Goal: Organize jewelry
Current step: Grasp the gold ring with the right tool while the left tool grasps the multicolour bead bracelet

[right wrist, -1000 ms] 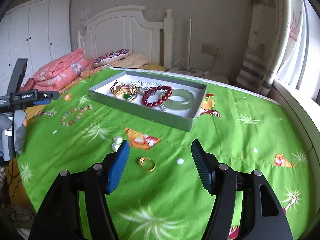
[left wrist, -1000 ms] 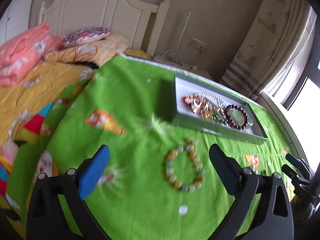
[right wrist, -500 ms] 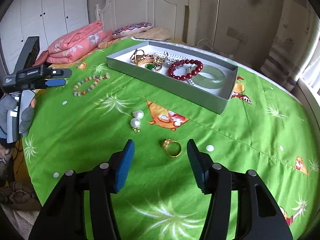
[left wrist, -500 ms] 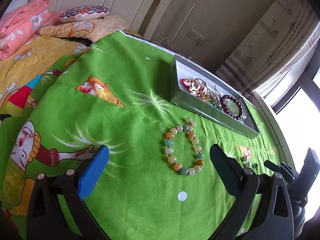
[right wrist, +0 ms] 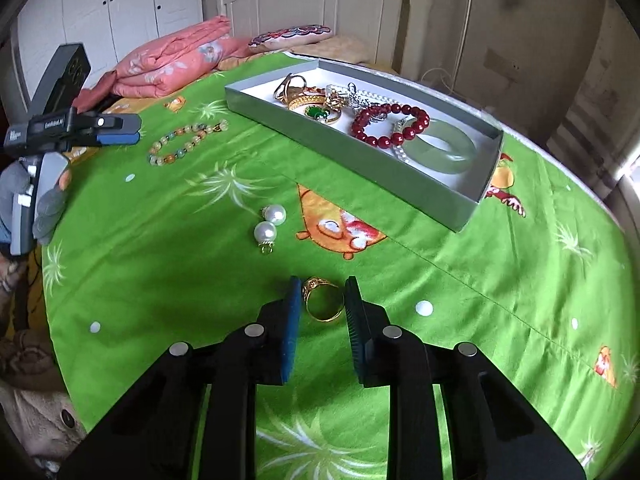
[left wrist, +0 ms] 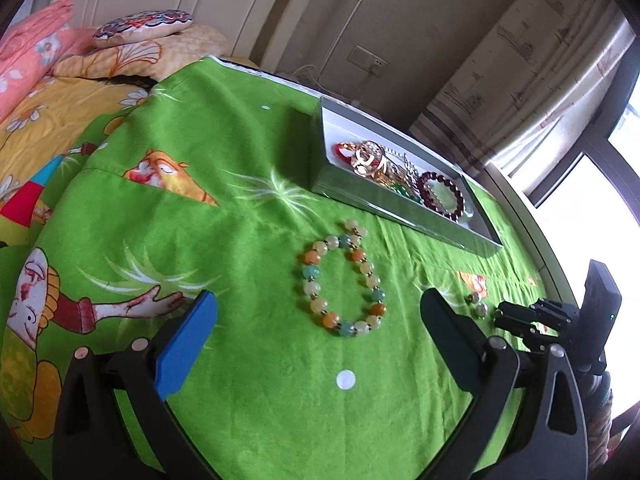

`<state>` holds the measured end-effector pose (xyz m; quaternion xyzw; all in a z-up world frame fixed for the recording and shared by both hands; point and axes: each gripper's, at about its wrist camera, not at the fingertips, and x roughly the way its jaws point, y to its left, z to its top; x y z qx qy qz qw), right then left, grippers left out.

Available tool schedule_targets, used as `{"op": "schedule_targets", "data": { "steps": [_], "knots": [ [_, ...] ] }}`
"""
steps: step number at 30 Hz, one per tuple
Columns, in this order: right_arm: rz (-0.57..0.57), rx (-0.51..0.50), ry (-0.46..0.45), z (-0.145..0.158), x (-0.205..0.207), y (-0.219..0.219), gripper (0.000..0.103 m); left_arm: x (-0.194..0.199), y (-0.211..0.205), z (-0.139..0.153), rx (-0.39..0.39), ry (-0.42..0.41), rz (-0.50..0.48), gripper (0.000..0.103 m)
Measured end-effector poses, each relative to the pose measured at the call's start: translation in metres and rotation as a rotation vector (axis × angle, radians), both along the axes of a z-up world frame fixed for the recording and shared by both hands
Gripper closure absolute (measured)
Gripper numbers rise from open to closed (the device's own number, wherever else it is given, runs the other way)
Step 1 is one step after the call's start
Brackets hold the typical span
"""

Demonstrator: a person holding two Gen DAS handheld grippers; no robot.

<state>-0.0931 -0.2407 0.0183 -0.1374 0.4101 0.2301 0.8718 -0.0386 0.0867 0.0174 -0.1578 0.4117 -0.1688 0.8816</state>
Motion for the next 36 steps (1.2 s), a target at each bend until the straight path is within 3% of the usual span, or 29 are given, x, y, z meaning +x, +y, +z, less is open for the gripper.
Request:
{"op": "schedule_targets", "data": {
  "steps": [4,10,13,17,19,20,22,23,29,33,36],
  "knots": [
    [-0.024,0.009,-0.037,0.005,-0.006,-0.003,0.08,-0.002,-0.01,0.001,0.04,0.004,-0.028,0.003],
    [-0.043,0.048,-0.06,0.011,-0.012,-0.01,0.08,-0.006,-0.046,0.005,0.223,-0.01,-0.115,0.004],
    [-0.04,0.056,-0.066,0.012,-0.015,-0.008,0.08,-0.001,-0.056,0.005,0.249,-0.01,-0.127,0.006],
    [-0.044,0.075,-0.078,0.015,-0.02,-0.007,0.08,0.017,-0.068,-0.002,0.31,0.014,-0.147,0.032],
    [-0.046,0.086,-0.081,0.016,-0.022,-0.008,0.08,0.02,-0.074,-0.002,0.369,-0.004,-0.159,0.065],
    [-0.047,0.091,-0.084,0.017,-0.023,-0.009,0.08,0.02,-0.074,-0.001,0.369,-0.004,-0.172,0.086],
    [-0.049,0.1,-0.088,0.018,-0.025,-0.009,0.08,0.017,-0.072,0.0,0.334,-0.02,-0.194,0.088],
    [-0.048,0.106,-0.09,0.018,-0.026,-0.009,0.08,0.013,-0.071,0.002,0.34,-0.046,-0.191,0.095],
    [-0.045,0.113,-0.094,0.019,-0.028,-0.006,0.08,0.003,-0.064,0.015,0.323,-0.101,-0.155,0.095],
    [-0.042,0.115,-0.096,0.02,-0.029,-0.004,0.08,0.011,-0.062,0.009,0.317,-0.03,-0.15,0.094],
    [-0.041,0.114,-0.095,0.019,-0.029,-0.002,0.08,0.02,-0.06,0.0,0.304,0.009,-0.134,0.087]
  ]
}}
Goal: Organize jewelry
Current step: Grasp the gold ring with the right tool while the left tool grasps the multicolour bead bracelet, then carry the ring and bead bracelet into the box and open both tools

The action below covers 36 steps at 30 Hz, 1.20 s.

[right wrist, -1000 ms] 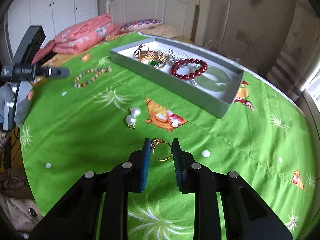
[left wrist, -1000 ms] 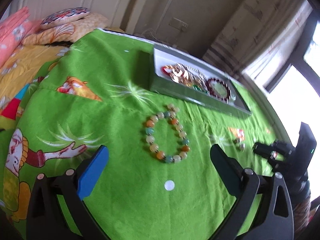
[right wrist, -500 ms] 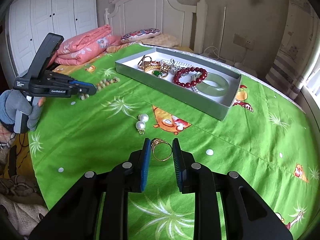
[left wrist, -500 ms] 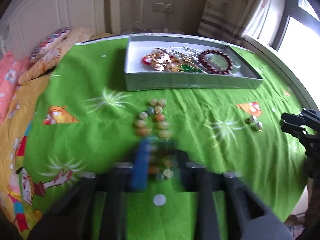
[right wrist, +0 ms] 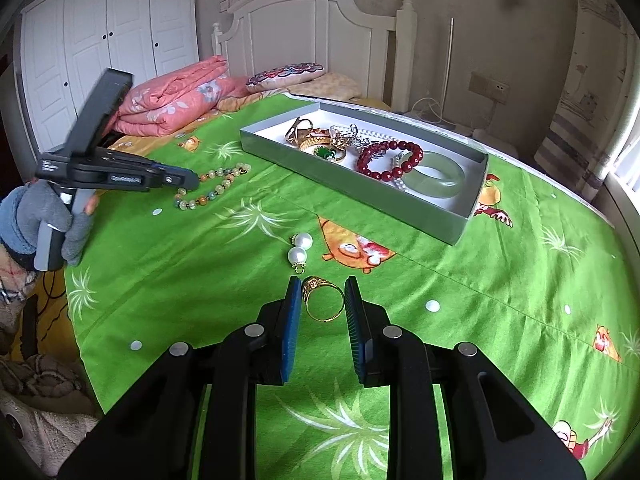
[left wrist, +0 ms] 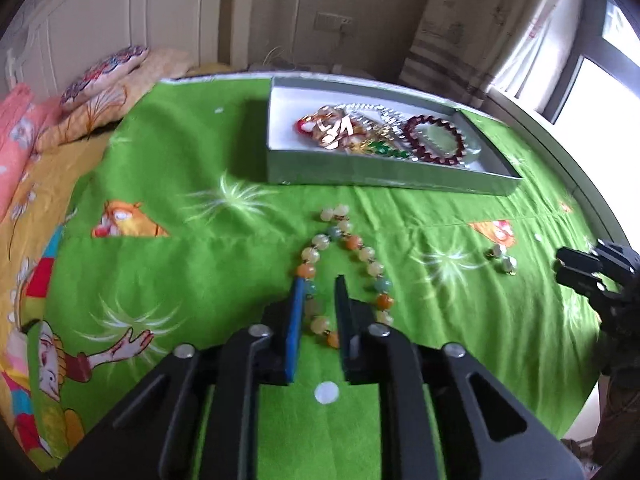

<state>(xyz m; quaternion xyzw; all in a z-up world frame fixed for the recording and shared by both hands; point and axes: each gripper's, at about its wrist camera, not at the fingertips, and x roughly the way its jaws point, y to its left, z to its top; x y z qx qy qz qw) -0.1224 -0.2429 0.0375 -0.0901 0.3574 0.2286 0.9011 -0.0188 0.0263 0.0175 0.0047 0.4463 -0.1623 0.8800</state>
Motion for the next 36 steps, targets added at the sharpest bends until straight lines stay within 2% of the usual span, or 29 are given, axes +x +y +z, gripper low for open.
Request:
{"op": "schedule_targets", "data": {
  "steps": [4,6,8,11,18,29,36],
  "knots": [
    [-0.005,0.004,0.001,0.0,0.001,-0.001,0.08,0.003,-0.009,-0.004,0.043,-0.02,-0.015,0.086],
    [-0.008,0.008,-0.004,0.001,0.001,-0.001,0.08,0.002,-0.016,-0.005,0.129,-0.043,-0.017,0.094],
    [-0.011,0.011,-0.009,0.002,0.0,-0.002,0.08,0.0,-0.021,-0.004,0.157,-0.066,-0.025,0.094],
    [-0.014,0.013,-0.028,0.008,-0.003,-0.002,0.08,-0.008,-0.022,0.008,0.152,-0.129,-0.025,0.094],
    [-0.022,0.027,-0.07,0.025,-0.004,-0.004,0.08,-0.023,-0.025,0.063,0.114,-0.247,-0.036,0.094],
    [-0.016,0.028,-0.106,0.041,0.009,0.001,0.08,-0.018,-0.05,0.115,0.146,-0.324,-0.105,0.094],
    [-0.026,0.022,-0.129,0.052,0.034,0.002,0.08,0.003,-0.078,0.128,0.167,-0.331,-0.158,0.094]
  ]
}}
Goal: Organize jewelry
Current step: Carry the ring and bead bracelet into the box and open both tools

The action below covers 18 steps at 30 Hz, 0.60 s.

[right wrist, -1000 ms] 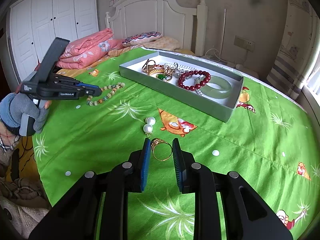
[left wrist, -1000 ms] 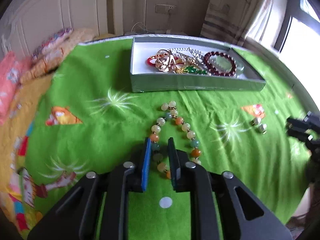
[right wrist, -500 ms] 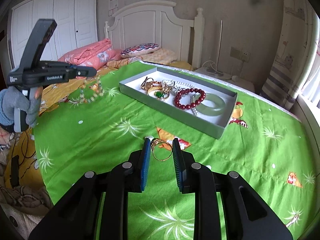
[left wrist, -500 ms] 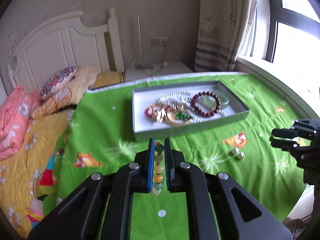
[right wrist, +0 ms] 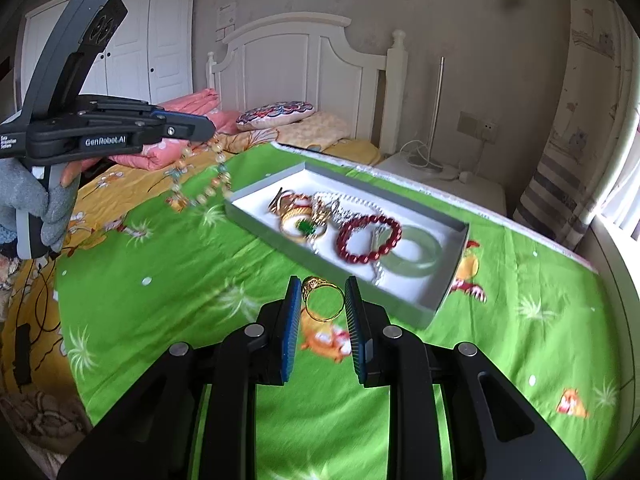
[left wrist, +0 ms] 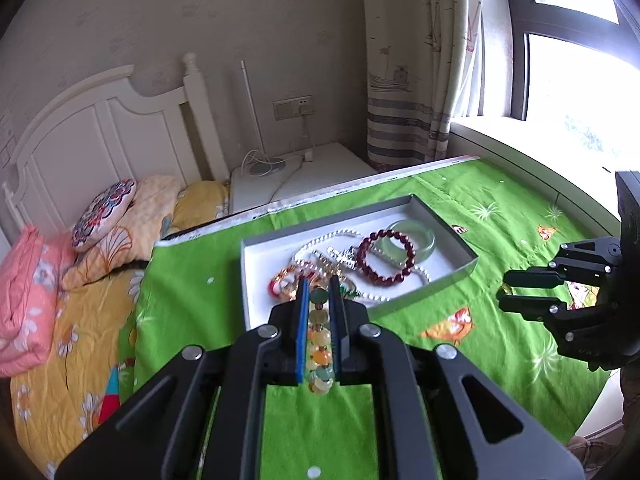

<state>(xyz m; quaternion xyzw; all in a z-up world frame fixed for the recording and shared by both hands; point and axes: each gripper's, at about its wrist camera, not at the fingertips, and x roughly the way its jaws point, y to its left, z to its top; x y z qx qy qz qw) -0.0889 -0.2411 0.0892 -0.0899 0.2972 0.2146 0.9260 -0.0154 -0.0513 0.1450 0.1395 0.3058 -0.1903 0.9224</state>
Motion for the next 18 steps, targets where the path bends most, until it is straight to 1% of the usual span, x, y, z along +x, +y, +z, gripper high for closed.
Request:
{"op": "schedule_targets", "data": {
  "steps": [8,14,18],
  "knots": [
    [-0.03,0.01,0.004,0.001,0.035,-0.003,0.08,0.03,-0.025,-0.002,0.026,0.015,-0.029,0.094],
    [-0.035,0.025,0.046,-0.008,0.067,-0.001,0.08,0.059,-0.046,-0.015,0.056,0.04,-0.037,0.094],
    [-0.047,0.024,0.071,-0.015,0.091,0.003,0.08,0.083,-0.055,-0.021,0.06,0.057,-0.03,0.094]
  ]
}}
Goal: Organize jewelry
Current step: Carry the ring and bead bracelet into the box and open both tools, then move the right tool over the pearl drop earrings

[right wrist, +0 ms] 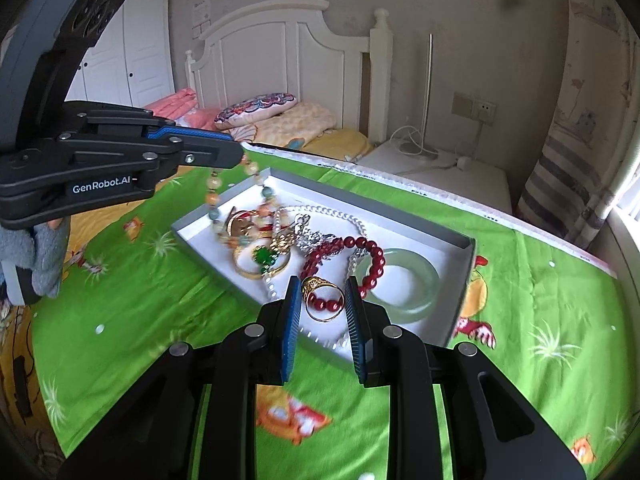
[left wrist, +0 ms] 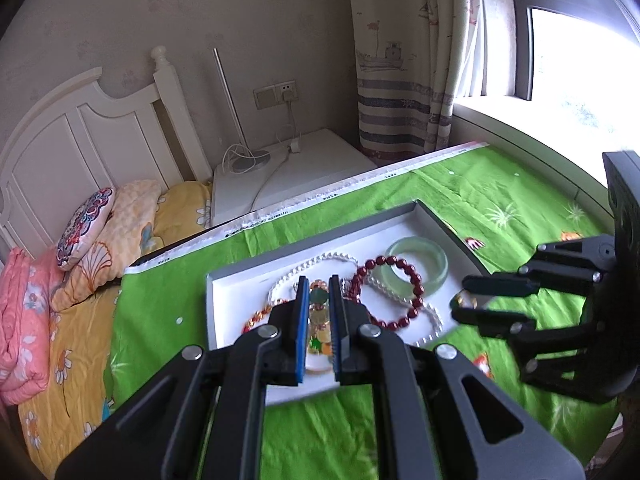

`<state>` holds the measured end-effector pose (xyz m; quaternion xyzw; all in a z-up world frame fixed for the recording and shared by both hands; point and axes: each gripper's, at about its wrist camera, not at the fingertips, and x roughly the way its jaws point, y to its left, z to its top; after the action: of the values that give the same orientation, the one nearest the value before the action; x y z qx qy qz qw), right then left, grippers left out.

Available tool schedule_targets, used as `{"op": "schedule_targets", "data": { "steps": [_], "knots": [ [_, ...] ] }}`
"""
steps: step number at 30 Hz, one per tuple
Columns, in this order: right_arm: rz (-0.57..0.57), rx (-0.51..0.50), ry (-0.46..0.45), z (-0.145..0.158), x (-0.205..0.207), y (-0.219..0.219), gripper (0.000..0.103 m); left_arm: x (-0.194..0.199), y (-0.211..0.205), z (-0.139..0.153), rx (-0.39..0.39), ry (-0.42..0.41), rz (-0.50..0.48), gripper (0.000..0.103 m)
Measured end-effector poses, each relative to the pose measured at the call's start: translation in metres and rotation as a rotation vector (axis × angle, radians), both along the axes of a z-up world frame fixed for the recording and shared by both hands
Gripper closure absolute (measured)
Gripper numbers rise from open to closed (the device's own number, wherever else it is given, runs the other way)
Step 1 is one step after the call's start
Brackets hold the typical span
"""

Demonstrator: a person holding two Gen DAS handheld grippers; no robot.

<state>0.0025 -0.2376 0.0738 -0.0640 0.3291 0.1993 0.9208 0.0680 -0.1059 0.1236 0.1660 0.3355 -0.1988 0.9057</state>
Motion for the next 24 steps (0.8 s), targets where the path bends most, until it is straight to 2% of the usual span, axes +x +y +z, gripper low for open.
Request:
{"op": "schedule_targets", "data": {
  "steps": [12,14,15,16,18,20,22,24],
  "knots": [
    [-0.056,-0.004,0.035,-0.014,0.052,0.009,0.079,0.061,-0.015,-0.021,0.007,0.033,0.074,0.094],
    [-0.078,0.016,0.052,-0.018,0.059,0.005,0.076,0.068,-0.012,-0.025,-0.01,0.045,0.099,0.093],
    [-0.094,0.031,0.066,-0.019,0.06,0.001,0.068,0.071,-0.009,-0.027,-0.027,0.048,0.112,0.09],
    [-0.104,0.042,0.073,-0.02,0.06,-0.002,0.054,0.071,-0.008,-0.028,-0.037,0.051,0.119,0.084],
    [-0.116,0.067,0.064,-0.017,0.053,-0.011,0.038,0.068,-0.001,-0.03,-0.056,0.052,0.133,0.036],
    [-0.119,0.068,0.046,-0.012,0.042,-0.018,0.037,0.057,0.005,-0.028,-0.058,0.007,0.137,0.023],
    [-0.125,0.058,0.03,-0.007,0.029,-0.026,0.036,0.046,0.011,-0.027,-0.047,-0.013,0.136,0.019],
    [-0.131,0.042,0.017,-0.002,0.014,-0.034,0.033,0.033,0.019,-0.026,-0.035,-0.025,0.137,0.007]
  ]
}}
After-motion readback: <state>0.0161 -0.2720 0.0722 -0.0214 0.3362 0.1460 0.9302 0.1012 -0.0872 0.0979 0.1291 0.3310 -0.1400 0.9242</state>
